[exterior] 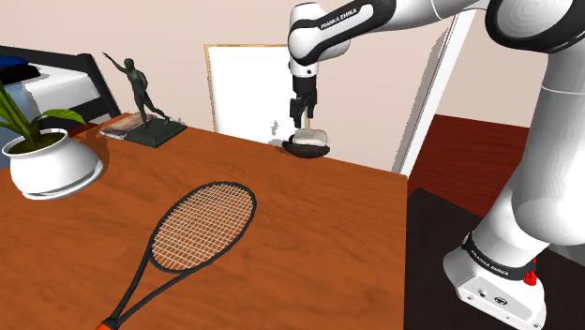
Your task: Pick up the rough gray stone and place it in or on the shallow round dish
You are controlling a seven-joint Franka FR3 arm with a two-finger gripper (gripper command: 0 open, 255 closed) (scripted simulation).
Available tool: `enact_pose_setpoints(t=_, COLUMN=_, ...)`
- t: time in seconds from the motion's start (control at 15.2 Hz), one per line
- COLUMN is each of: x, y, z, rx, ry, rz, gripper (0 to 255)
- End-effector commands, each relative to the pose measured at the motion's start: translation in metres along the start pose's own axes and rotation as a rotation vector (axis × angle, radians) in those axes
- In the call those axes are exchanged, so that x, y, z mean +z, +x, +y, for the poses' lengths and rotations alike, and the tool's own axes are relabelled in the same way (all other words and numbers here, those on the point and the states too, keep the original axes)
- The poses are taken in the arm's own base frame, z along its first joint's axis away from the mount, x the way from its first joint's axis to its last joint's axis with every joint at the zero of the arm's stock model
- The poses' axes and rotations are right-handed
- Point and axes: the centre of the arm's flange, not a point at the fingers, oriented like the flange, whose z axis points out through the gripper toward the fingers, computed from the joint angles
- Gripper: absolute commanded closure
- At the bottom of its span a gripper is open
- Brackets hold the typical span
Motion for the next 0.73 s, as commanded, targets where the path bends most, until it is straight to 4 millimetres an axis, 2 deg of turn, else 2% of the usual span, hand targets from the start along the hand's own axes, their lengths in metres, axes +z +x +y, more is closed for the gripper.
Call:
enact_pose_setpoints(t=0.0, x=-0.02, y=-0.001, z=-0.001, rx=0.0, ry=0.0, rz=0.0, gripper=0)
enact_pose_setpoints(t=0.13, x=-0.043, y=-0.001, z=-0.001, rx=0.0, ry=0.0, rz=0.0, gripper=0)
enact_pose_setpoints(t=0.66, x=-0.043, y=-0.001, z=-0.001, rx=0.0, ry=0.0, rz=0.0, gripper=0)
